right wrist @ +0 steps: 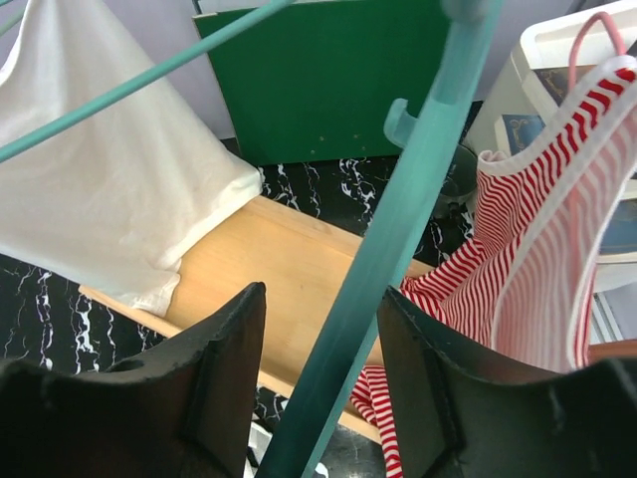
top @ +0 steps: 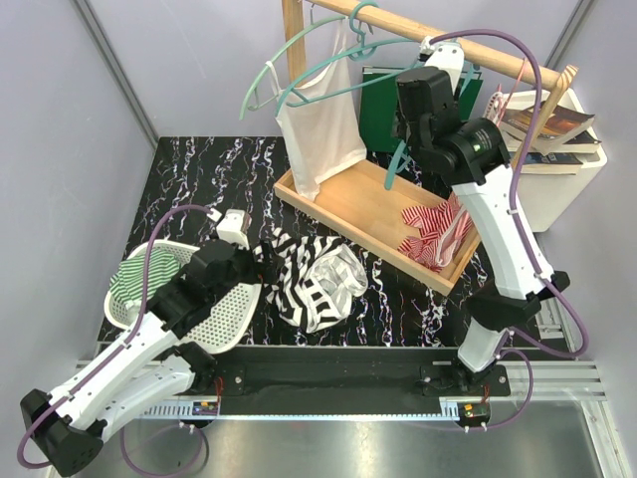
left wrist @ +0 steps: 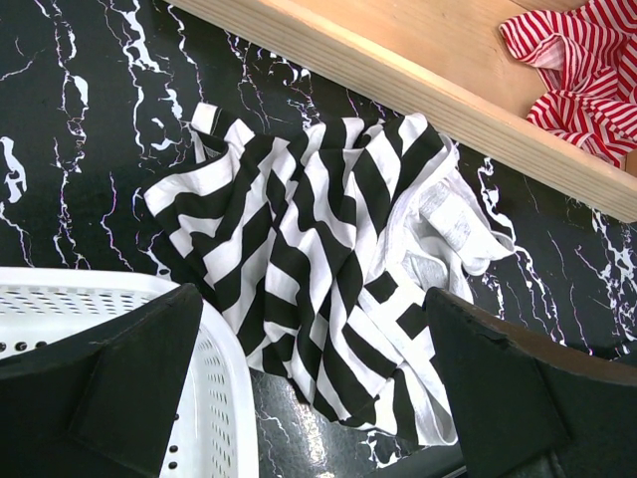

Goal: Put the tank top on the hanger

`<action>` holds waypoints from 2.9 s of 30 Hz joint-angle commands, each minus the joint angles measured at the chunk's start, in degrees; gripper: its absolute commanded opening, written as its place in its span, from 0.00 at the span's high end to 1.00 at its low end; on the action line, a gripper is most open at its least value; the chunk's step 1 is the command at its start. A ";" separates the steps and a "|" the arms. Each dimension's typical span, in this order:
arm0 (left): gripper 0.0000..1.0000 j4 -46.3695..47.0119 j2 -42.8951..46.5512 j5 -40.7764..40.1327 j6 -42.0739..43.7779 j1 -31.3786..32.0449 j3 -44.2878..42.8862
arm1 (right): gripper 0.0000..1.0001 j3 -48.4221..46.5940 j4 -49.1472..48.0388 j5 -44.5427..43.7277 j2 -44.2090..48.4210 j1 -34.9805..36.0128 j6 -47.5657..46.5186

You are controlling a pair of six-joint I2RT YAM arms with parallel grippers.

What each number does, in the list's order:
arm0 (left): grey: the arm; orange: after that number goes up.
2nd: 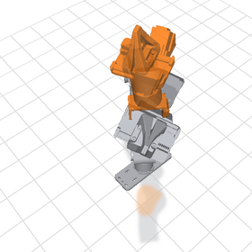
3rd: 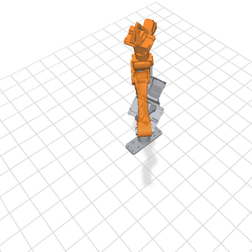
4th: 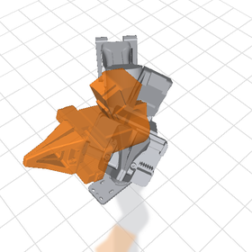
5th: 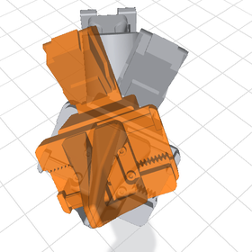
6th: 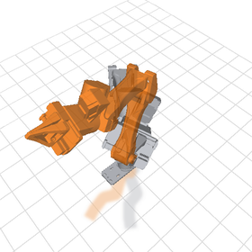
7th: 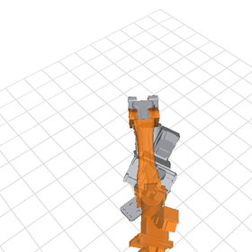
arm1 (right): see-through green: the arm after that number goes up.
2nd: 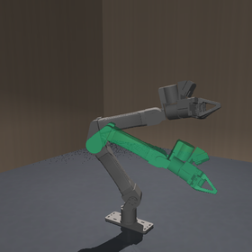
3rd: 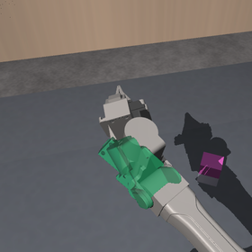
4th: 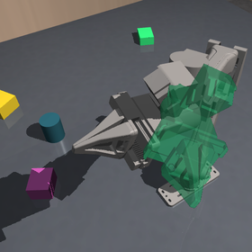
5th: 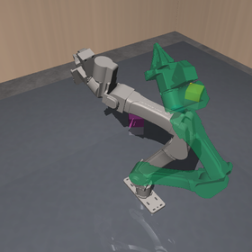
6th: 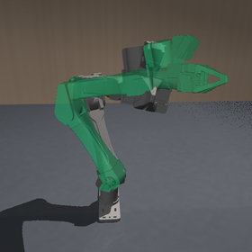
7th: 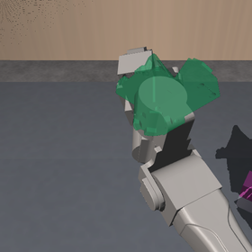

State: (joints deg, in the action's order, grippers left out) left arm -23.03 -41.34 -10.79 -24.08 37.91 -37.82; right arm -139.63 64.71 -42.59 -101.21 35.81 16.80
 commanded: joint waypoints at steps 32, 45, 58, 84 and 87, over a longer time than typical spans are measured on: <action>0.01 1.49 -0.67 -2.83 -0.53 0.94 1.17 | 1.00 -12.23 3.41 -5.14 2.16 -0.30 -9.32; 0.01 1.49 -0.05 -3.98 -0.45 1.02 1.44 | 1.00 -7.32 -6.43 -6.19 6.72 0.66 -16.53; 0.01 0.79 -2.69 -6.35 -0.36 1.38 2.23 | 1.00 9.17 -11.79 -0.31 17.88 1.45 -17.15; 0.01 6.68 -10.68 4.19 -1.59 1.64 5.04 | 1.00 43.56 -18.30 7.51 36.34 1.80 -11.09; 0.01 7.99 -13.32 5.86 -2.12 1.64 5.65 | 1.00 47.42 -18.39 9.79 36.61 1.80 -9.24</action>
State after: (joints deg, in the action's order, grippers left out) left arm -18.94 -52.01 -8.29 -25.12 39.33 -33.34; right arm -95.55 49.28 -36.45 -65.34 37.12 4.84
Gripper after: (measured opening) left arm 0.988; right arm 0.179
